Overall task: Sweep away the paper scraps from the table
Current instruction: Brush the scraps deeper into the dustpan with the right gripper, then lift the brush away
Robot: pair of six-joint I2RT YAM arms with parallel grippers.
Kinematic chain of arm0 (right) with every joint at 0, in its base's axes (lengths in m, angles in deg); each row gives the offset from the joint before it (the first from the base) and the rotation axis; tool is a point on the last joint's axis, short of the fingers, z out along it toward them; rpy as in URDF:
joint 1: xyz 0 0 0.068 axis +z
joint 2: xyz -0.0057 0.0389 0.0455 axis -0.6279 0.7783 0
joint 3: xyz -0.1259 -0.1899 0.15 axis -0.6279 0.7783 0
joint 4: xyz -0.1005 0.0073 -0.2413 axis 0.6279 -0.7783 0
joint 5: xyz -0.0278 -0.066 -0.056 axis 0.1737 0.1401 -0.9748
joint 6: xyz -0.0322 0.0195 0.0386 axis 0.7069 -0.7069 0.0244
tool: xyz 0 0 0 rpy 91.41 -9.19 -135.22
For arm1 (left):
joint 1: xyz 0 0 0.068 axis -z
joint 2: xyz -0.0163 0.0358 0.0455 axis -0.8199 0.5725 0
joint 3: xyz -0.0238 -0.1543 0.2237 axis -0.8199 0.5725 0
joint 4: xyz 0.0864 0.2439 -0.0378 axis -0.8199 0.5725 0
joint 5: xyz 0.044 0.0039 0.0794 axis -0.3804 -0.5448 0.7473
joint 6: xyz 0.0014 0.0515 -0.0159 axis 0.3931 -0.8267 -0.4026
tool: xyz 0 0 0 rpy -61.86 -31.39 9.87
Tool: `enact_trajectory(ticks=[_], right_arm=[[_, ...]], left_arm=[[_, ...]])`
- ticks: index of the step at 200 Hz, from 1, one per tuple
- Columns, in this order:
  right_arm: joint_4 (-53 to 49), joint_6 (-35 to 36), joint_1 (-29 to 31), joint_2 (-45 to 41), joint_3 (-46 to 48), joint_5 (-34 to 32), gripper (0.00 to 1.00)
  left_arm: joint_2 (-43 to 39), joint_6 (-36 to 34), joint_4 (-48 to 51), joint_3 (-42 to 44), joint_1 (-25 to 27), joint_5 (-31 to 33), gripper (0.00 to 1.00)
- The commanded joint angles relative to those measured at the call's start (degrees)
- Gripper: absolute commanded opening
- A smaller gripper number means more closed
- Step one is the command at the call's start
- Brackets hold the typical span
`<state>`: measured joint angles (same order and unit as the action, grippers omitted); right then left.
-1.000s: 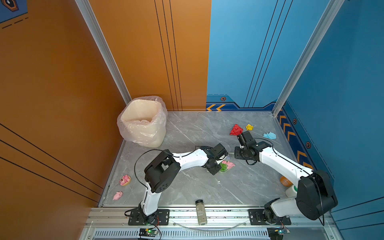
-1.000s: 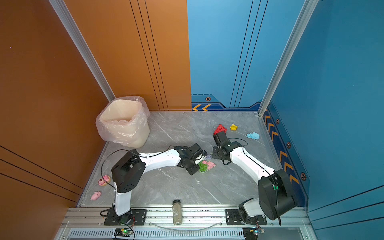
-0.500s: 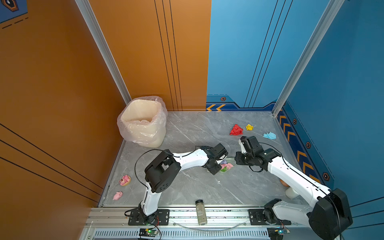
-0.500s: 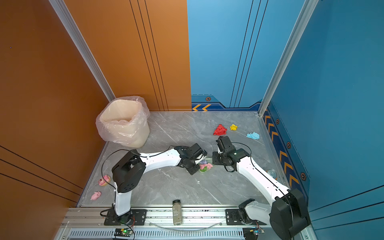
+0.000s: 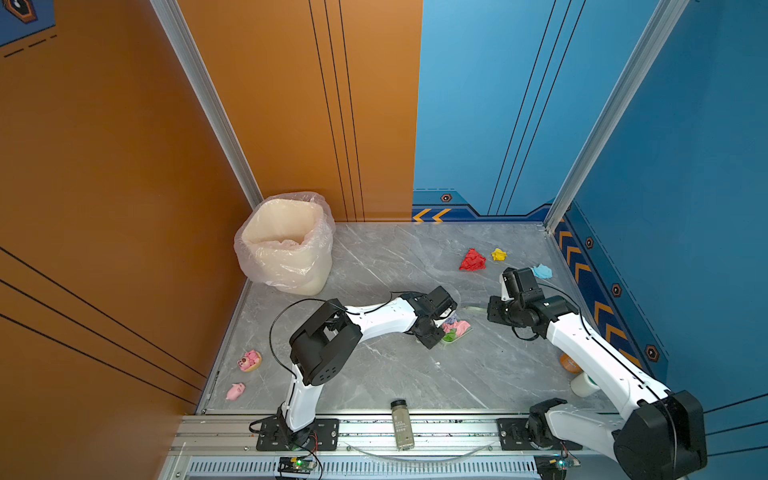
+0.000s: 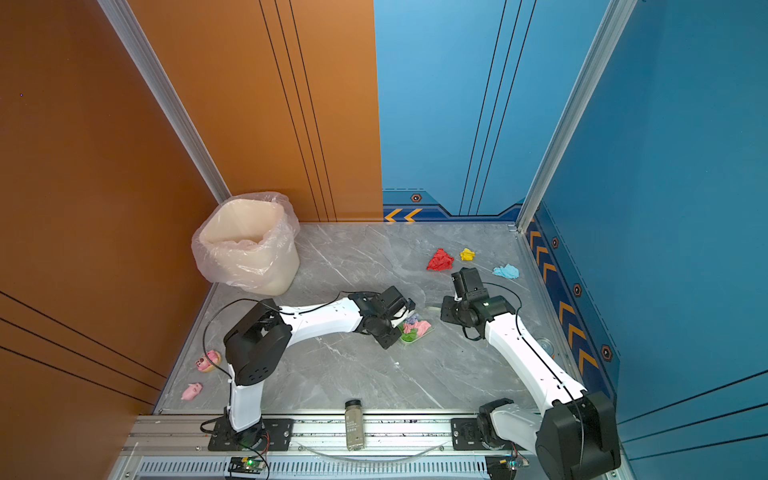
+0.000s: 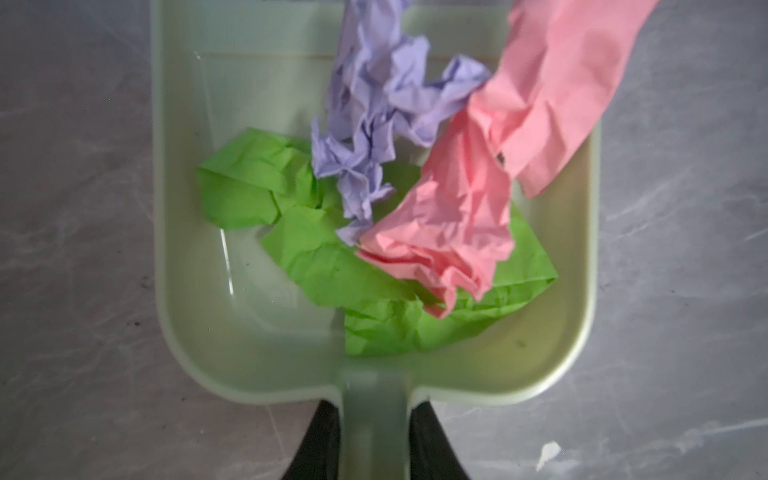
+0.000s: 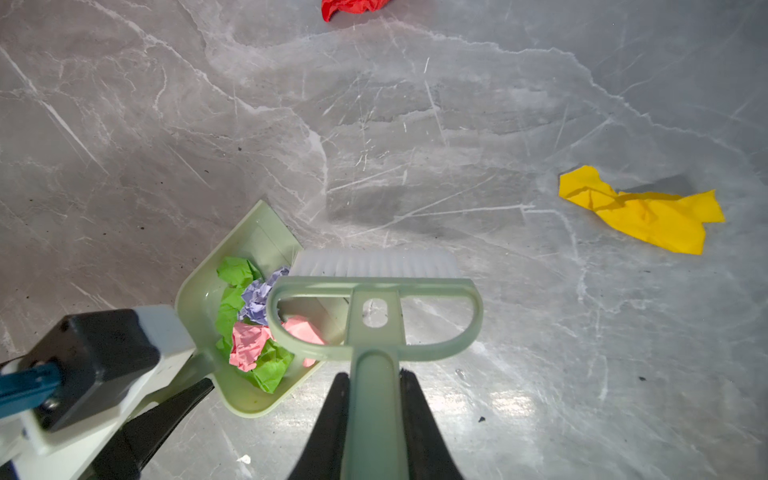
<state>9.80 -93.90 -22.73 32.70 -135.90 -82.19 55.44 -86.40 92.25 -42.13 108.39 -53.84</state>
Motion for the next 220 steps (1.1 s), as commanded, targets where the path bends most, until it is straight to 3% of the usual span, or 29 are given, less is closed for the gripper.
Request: enact_trajectory(ticks=[1,131,220], right_arm=[[-2.2,-0.6,-1.2,-1.8,0.2,-2.1,0.00],[-3.3,-0.8,-7.4,-6.9,1.5,-0.7,0.00],[-3.1,-0.8,-8.5,-7.0,1.8,0.9,0.00]], left_arm=[[1.6,0.7,-1.1,1.3,0.3,-0.8,0.00],[-4.2,3.8,-13.9,10.3,-0.7,4.0,0.00],[-14.1,2.2,-5.0,8.8,-4.2,5.8,0.00]])
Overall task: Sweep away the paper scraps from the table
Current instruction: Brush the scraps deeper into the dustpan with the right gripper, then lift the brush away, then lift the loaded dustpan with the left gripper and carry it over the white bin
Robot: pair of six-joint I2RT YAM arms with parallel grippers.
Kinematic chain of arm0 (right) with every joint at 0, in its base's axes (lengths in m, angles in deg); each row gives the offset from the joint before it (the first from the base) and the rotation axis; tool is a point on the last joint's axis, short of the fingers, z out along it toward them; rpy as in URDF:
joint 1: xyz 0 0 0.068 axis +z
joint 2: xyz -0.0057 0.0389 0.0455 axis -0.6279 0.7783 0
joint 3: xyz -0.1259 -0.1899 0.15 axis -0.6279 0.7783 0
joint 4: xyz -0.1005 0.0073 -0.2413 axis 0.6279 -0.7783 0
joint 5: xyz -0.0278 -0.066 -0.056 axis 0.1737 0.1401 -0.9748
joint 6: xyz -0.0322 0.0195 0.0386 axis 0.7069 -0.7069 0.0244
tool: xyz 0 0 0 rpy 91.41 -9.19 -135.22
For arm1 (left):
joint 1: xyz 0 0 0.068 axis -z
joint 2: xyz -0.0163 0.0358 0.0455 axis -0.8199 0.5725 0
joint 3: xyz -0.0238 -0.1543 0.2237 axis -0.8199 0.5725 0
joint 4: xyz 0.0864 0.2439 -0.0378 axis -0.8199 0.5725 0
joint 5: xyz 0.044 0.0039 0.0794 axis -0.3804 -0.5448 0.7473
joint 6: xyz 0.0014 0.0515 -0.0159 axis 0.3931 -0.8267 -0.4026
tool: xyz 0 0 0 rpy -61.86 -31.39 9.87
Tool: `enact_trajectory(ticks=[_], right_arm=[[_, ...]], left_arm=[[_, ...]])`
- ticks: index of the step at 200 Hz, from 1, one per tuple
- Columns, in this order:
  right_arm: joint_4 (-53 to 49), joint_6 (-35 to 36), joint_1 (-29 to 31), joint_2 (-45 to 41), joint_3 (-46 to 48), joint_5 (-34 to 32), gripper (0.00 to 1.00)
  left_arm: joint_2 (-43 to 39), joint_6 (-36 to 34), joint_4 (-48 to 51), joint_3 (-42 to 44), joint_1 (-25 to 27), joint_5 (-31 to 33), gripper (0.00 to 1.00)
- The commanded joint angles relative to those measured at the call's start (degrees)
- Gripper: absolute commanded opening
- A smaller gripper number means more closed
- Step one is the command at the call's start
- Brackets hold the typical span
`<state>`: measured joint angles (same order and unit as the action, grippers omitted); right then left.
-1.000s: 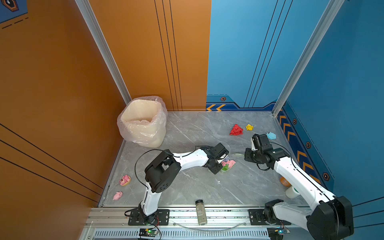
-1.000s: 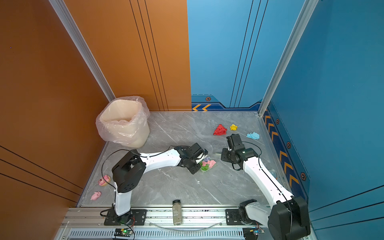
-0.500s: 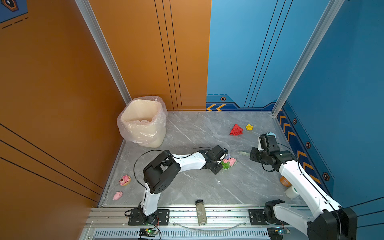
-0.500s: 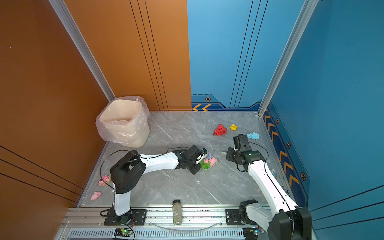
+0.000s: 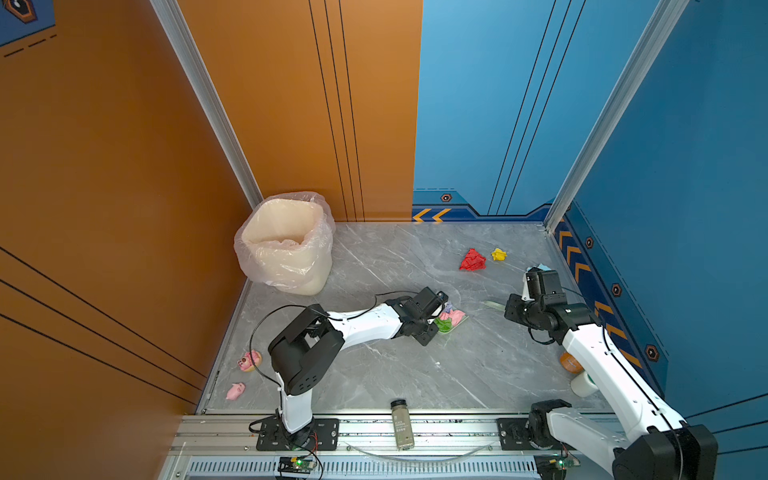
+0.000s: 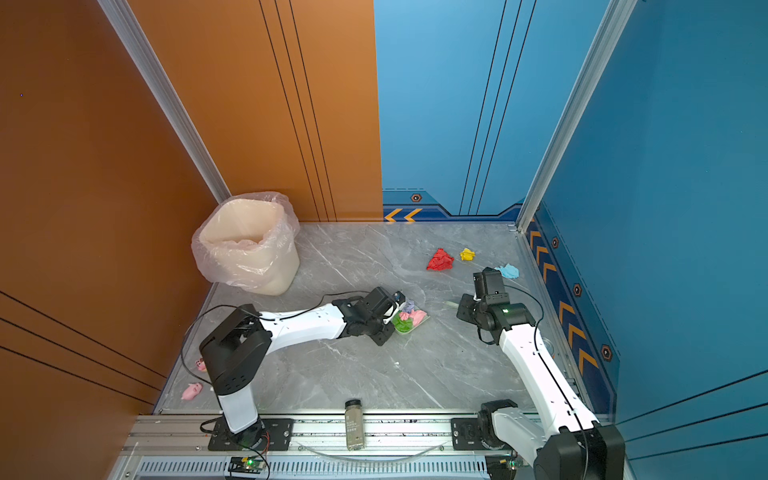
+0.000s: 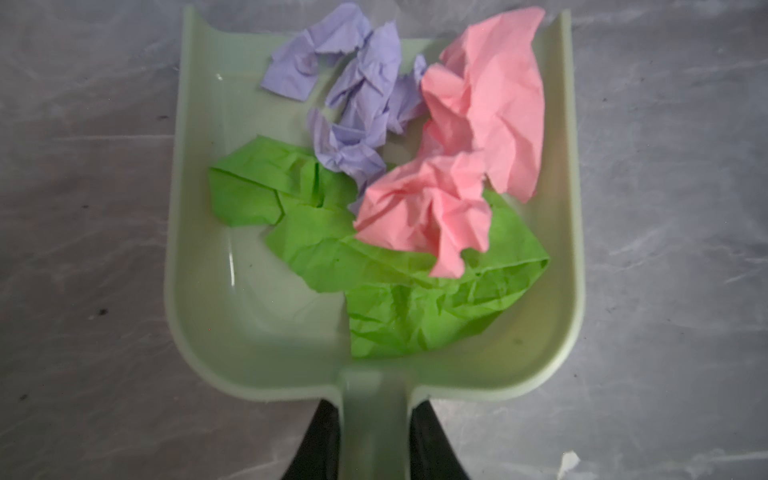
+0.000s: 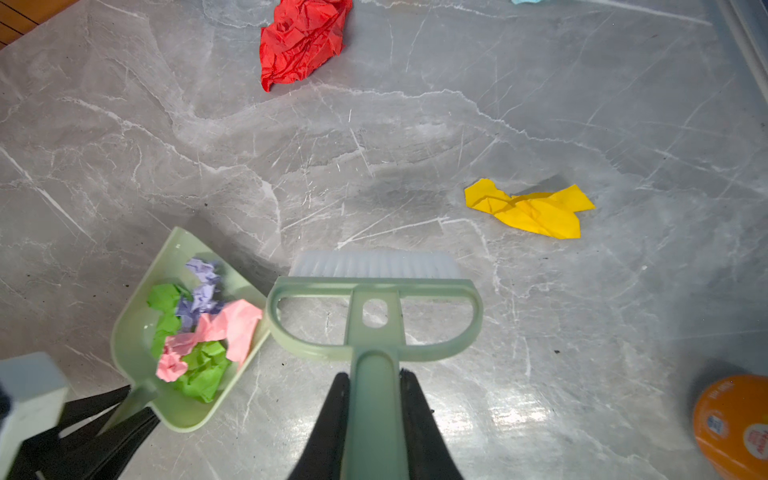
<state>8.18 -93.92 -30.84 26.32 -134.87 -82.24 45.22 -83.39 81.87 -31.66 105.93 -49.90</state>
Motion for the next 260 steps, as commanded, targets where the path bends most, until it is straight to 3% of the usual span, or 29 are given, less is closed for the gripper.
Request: enact_trajectory(ticks=[1,117,164,260], right_arm=[[-1.4,-0.8,-0.4,-0.6,0.7,0.9,0.00],[0.2,-1.9,-0.2,-0.2,0.5,4.7,0.00],[0.6,-2.4,0.3,0.4,0.8,5.1,0.00],[0.7,-4.3,2.5,1.3,0.1,5.0,0.00]], left_arm=[[-4.0,-0.9,5.5,-1.8,-1.8,1.8,0.00],[-17.9,-5.9,26.8,-15.0,-9.9,4.8,0.00],[-22.7,-6.0,34.3,-22.8,-17.9,4.4,0.00],[-26.9,-8.0,36.4,-31.2,-39.0,9.0,0.00]])
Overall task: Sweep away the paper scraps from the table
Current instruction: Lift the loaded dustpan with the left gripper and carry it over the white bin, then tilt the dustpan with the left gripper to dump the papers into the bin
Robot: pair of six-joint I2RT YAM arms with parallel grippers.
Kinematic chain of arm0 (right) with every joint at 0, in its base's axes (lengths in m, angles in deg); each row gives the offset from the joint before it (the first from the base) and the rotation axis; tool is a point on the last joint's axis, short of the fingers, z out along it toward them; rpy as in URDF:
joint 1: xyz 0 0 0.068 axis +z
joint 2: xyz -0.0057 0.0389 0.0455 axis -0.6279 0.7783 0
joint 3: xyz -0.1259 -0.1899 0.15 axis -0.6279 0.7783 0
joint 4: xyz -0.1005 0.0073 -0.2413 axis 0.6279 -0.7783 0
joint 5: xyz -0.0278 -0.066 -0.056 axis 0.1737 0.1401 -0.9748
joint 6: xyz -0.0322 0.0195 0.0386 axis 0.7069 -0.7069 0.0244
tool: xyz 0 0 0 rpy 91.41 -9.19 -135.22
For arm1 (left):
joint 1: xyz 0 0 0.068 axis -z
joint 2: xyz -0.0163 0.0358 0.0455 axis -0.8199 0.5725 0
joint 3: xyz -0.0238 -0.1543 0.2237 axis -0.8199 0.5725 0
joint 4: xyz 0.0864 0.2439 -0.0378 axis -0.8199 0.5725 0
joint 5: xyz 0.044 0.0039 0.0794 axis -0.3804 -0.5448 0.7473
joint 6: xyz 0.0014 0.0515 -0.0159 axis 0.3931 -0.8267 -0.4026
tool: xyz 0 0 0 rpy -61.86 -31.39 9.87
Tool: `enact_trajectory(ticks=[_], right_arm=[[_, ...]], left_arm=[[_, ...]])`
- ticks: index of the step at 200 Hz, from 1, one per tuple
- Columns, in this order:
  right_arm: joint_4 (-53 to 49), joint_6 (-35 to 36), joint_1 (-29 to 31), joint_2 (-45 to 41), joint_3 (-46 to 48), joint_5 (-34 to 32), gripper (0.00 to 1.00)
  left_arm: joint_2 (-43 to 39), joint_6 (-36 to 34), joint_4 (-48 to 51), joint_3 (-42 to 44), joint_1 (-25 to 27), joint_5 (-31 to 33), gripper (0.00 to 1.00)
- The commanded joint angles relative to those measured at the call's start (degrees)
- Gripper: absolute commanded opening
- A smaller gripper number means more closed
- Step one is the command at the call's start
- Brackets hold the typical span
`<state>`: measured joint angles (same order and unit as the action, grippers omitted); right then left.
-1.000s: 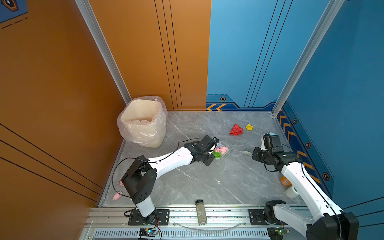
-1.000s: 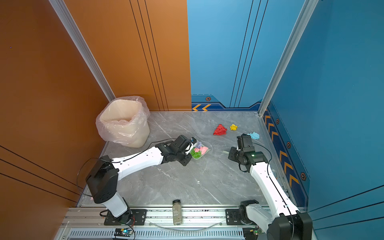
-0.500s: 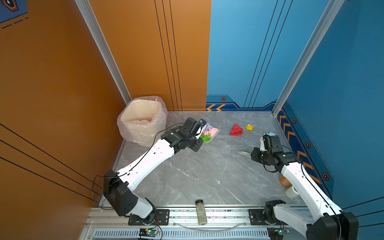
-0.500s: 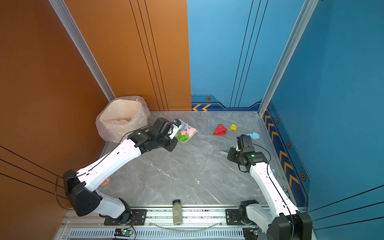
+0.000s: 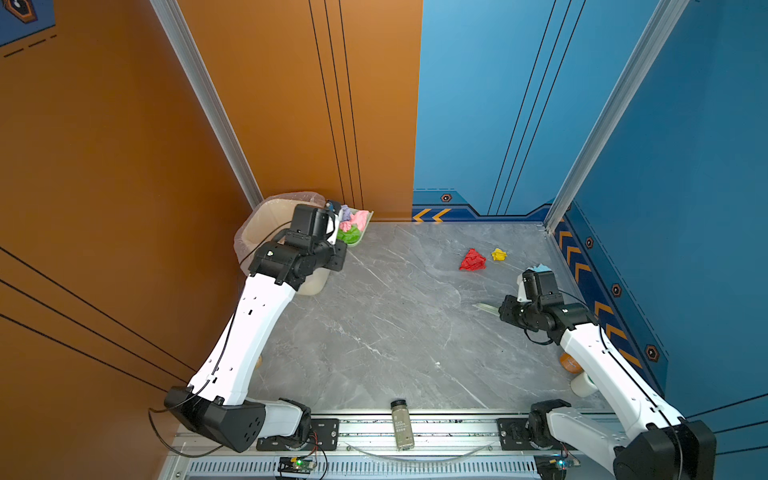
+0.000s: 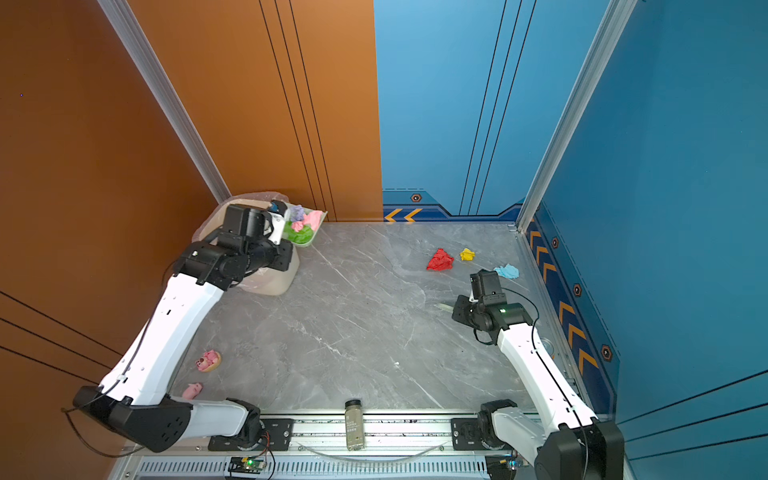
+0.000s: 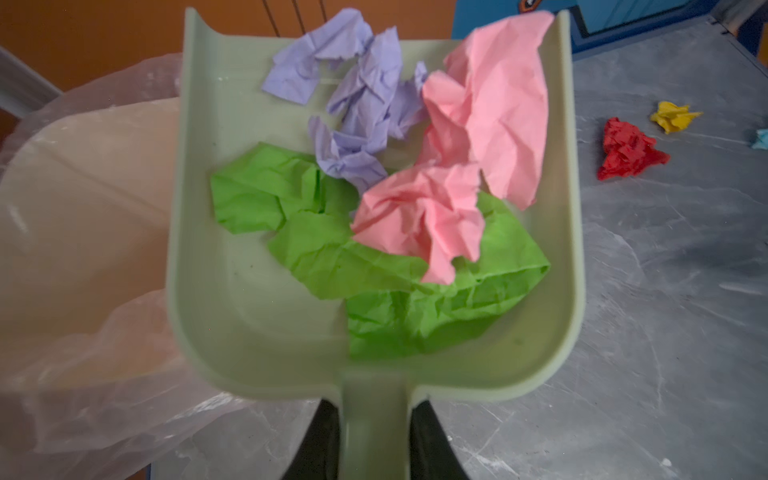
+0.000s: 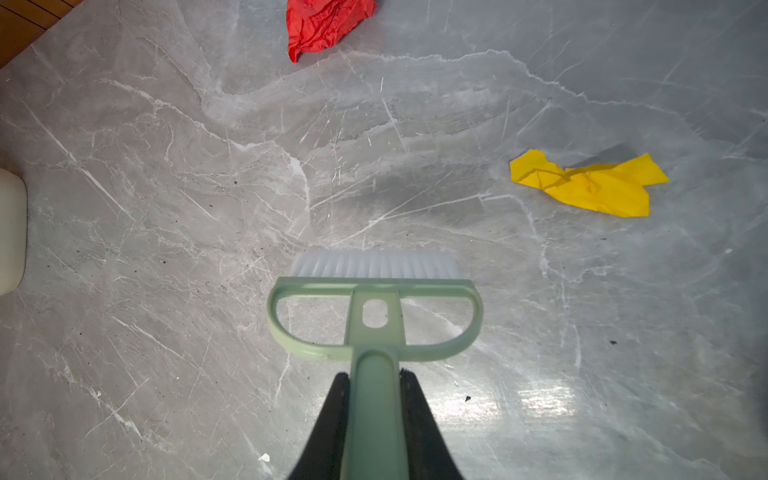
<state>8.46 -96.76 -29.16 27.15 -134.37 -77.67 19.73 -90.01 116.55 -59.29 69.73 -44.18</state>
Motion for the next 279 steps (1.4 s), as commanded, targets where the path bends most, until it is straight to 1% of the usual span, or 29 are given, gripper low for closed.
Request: enact_trajectory(ticks=[1,37,62,72,98,143,197,231,259,279], right_arm=[[0.3,-1.4,0.8,0.4,-0.4,0.4,0.00],[0.2,-2.4,2.3,-0.2,-0.7,-0.6,0.00],[0.4,-3.0,2.8,-0.1,-0.9,-0.8,0.00],[0.3,-3.2,3.3,0.0,-1.3,-0.9,0.00],[0.9,-4.0,4.8,0.0,-1.2,-1.6,0.00],[2.3,-4.5,6.7,0.3,-0.8,-2.0,0.00],[3.6,-4.3,8.0,0.4,-0.9,-1.2,0.00],[3.5,-3.9,8.5,0.3,-0.4,-1.8,0.00],[3.5,-3.8,8.6,0.1,-0.1,-1.4,0.00],[3.5,-4.0,8.7,-0.4,0.5,-1.4,0.00]], left_arm=[[-1.4,-1.4,1.7,-3.7,-3.0,3.4,0.00],[-1.1,-3.4,1.5,-6.1,-7.4,8.1,0.00],[0.3,-3.1,1.5,-6.7,-10.4,14.9,0.00],[1.3,-3.8,1.6,-7.2,-11.3,16.7,0.00],[3.5,-4.8,1.7,-8.0,-13.3,19.1,0.00],[6.1,-6.2,2.1,-8.6,-13.7,21.1,0.00],[11.3,-10.3,4.2,-10.9,-14.3,23.6,0.00],[15.5,-11.6,7.1,-13.7,-14.6,24.9,0.00],[17.2,-12.8,8.3,-15.8,-14.7,25.4,0.00],[18.6,-14.5,10.1,-17.8,-14.7,27.2,0.00]])
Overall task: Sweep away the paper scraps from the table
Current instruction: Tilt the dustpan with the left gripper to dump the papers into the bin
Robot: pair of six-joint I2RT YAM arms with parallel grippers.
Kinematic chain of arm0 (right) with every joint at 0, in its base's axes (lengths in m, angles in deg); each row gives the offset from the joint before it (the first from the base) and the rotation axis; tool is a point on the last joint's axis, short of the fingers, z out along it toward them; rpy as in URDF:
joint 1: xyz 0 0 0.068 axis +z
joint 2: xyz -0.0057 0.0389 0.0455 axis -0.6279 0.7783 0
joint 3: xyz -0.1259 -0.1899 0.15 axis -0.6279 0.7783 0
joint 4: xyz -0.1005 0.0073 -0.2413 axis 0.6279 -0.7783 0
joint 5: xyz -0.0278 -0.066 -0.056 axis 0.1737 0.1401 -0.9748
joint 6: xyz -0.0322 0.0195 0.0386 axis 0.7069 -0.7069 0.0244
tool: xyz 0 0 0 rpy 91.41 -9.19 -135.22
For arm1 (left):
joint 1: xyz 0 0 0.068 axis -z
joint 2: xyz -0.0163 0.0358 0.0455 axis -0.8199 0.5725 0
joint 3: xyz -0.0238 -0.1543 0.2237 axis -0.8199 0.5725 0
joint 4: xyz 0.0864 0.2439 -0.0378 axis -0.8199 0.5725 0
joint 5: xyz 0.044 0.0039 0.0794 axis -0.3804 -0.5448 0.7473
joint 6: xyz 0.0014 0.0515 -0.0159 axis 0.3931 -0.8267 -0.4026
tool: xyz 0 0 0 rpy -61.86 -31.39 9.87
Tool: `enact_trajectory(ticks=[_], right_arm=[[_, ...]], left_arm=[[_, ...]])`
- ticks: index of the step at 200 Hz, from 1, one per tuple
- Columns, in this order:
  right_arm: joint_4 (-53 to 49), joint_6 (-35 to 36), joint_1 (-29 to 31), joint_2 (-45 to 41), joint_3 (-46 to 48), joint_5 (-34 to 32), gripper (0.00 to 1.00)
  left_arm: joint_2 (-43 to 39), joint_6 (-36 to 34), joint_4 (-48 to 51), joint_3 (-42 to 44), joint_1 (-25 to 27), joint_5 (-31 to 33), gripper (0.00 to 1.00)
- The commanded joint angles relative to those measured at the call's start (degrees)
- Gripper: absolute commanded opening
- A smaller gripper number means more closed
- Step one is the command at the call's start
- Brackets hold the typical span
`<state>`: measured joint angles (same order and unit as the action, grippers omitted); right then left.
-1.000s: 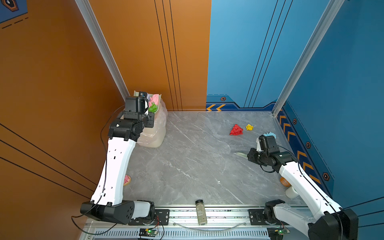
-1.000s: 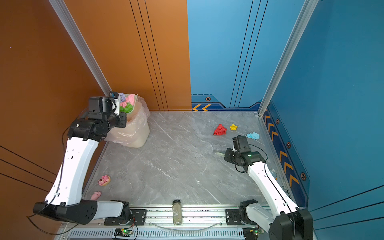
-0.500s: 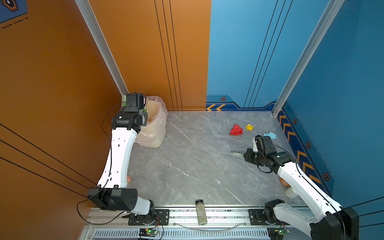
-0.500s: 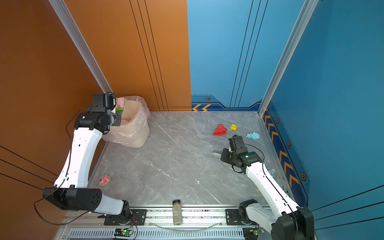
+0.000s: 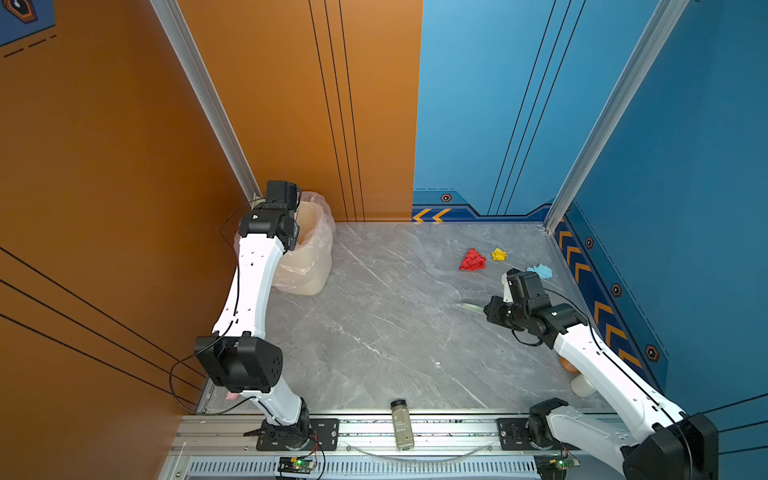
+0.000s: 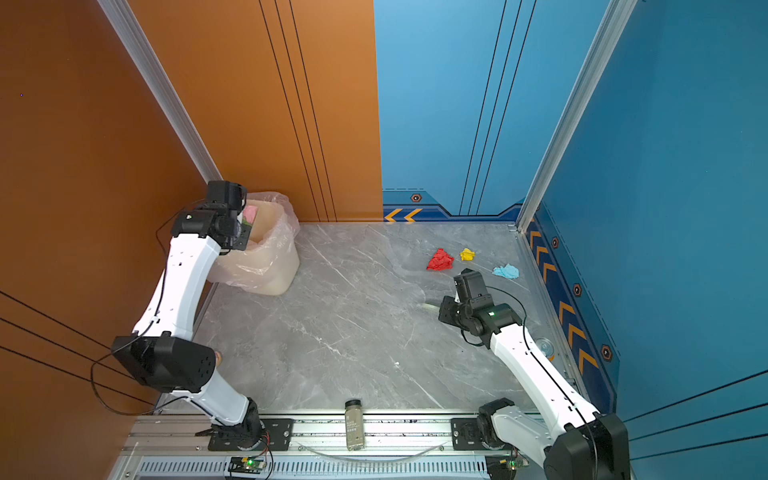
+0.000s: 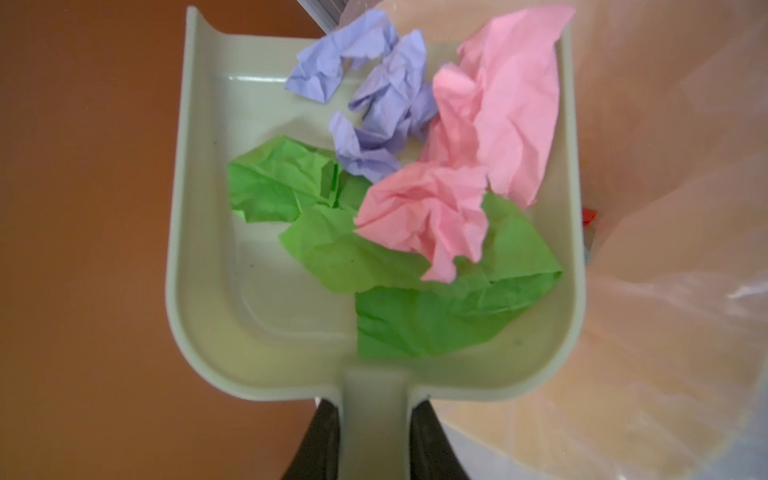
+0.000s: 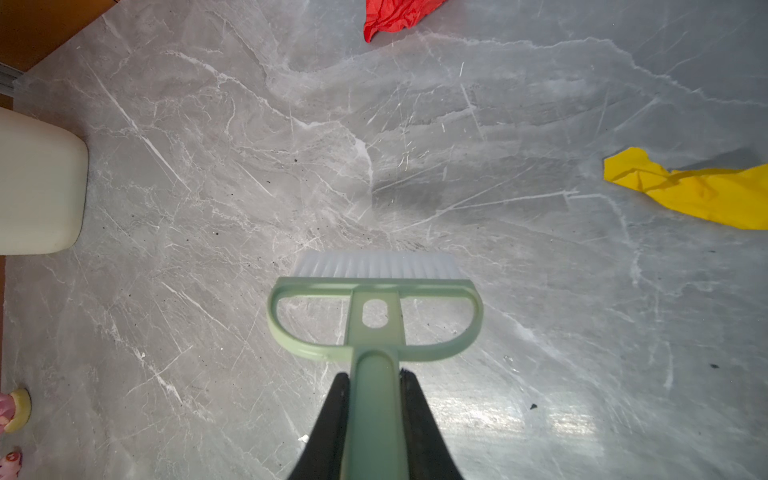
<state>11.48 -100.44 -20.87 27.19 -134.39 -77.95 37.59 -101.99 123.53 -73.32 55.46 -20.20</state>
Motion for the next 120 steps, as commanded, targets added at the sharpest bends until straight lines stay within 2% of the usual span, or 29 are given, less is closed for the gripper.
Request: enact_trajectory(ticks=[1,61,70,90,120], right_arm=[[0.5,-0.3,0.4,-0.4,0.5,-1.1,0.00],[0.8,-0.2,0.4,0.0,0.4,-1.1,0.00],[0.6,0.0,0.4,0.2,0.2,-1.0,0.00],[0.4,0.3,0.5,0.4,-0.2,-0.9,0.00],[1.1,0.1,0.4,0.5,0.2,-0.8,0.00]], left_arm=[[0.7,-2.6,3.2,-3.9,-0.4,3.3,0.00],[3.1,-10.0,6.3,-8.3,1.2,8.5,0.00],[3.4,-11.8,6.3,-8.5,1.9,11.8,0.00],[4.0,-14.6,6.3,-8.4,2.5,14.7,0.00],[4.3,-16.9,6.3,-7.9,2.9,15.8,0.00]])
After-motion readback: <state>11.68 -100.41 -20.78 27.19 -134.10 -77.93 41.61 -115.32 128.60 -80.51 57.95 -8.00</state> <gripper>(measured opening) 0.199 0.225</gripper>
